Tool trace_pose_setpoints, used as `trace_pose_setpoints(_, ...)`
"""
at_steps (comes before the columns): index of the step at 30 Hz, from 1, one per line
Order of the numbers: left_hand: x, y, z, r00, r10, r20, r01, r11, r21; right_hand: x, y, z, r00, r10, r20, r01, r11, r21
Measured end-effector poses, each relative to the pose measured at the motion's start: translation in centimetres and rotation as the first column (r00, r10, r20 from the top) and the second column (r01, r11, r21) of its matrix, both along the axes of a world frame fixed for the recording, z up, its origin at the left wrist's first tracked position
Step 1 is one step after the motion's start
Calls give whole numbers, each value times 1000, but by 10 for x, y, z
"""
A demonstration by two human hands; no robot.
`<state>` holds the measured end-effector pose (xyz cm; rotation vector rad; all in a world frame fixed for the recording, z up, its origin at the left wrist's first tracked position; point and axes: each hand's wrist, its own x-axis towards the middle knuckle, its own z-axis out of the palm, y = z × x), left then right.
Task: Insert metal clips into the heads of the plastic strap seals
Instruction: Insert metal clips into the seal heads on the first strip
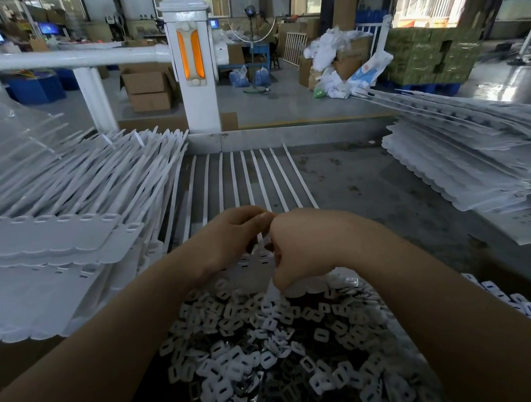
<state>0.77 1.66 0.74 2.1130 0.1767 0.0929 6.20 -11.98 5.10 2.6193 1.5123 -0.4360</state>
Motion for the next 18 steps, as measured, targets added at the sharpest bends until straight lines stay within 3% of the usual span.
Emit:
trace_pose_setpoints(4, 1, -2, -1, 994, 40, 100, -46, 997, 63, 16, -7, 5, 991, -95, -89, 101, 993, 60)
trace_pose_setpoints(8, -1, -2, 2, 996, 1, 93, -6, 998, 55, 30, -14, 7, 978, -125, -167, 147, 981, 126)
trace_pose_setpoints(12, -6, 6, 15, 996, -92, 8, 90, 988, 129, 34, -18, 11, 973, -102, -209, 133, 981, 139)
trace_pose_setpoints(18, -10, -3, 25, 939, -277, -204, 334, 877, 346, 41, -23, 11, 965, -115, -234, 141, 985, 99)
